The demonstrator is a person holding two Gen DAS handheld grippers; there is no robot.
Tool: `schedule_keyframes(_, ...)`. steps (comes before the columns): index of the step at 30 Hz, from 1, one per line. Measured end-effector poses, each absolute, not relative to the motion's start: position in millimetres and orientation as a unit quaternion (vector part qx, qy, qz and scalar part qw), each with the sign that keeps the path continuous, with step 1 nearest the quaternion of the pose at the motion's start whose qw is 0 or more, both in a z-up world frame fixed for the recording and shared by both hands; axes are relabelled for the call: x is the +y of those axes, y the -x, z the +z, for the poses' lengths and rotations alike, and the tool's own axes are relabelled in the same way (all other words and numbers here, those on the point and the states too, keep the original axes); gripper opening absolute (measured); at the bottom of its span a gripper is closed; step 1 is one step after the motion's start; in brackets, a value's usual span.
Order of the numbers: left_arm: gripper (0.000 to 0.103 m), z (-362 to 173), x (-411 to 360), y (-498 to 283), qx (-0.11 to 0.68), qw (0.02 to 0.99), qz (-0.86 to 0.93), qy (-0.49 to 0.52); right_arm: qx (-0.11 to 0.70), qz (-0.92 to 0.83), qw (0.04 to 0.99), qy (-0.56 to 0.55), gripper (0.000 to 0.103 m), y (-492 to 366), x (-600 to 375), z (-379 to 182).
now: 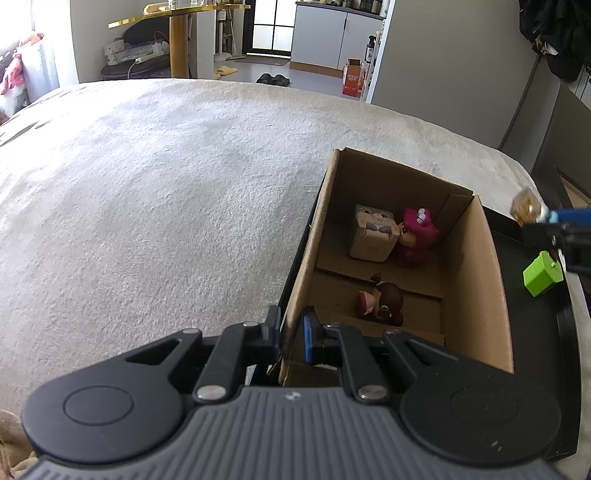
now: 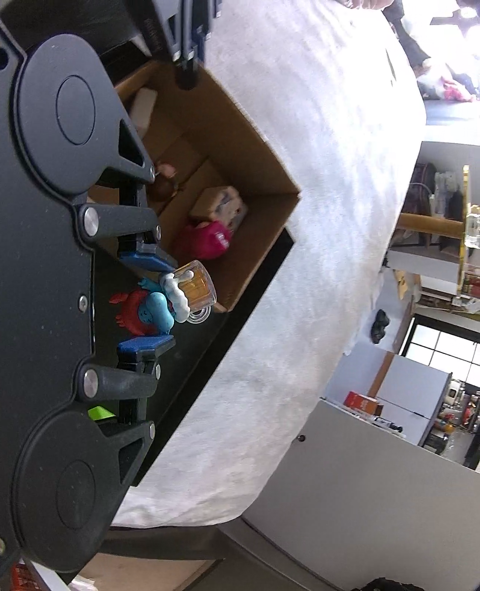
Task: Organize rigid objects
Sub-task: 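Carry the mug figurine with the right gripper and release it into the box, then move the right gripper to the green hexagonal box and grasp it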
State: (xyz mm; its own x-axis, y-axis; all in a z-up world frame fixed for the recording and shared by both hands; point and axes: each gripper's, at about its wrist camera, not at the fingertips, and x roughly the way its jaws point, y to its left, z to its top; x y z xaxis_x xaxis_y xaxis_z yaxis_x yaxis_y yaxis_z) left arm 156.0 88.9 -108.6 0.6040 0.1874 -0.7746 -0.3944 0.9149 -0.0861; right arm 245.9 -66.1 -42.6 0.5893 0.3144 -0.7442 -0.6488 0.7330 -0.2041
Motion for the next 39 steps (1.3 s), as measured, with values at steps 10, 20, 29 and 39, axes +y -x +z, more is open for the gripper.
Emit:
schedule_keyframes(10,0.011,-108,88,-157,0.414,0.887,0.165,0.125,0.342,0.322,0.853,0.225,0.037,-236,-40,-37)
schedule_keyframes(20,0.011,-108,89,-156,0.413,0.887,0.164,0.124,0.348,0.348,0.844,0.214,0.037,-231,-21,-50)
schedule_keyframes(29,0.011,-107,78,-159,0.417,0.888,0.172,0.089,0.347,0.324,0.861,0.183,0.058,-228,-44,-52)
schedule_keyframes(39,0.011,-107,70,-162,0.423,0.886,0.182,0.055,0.369,0.272,0.876,0.15,0.062,-233,-102,-66)
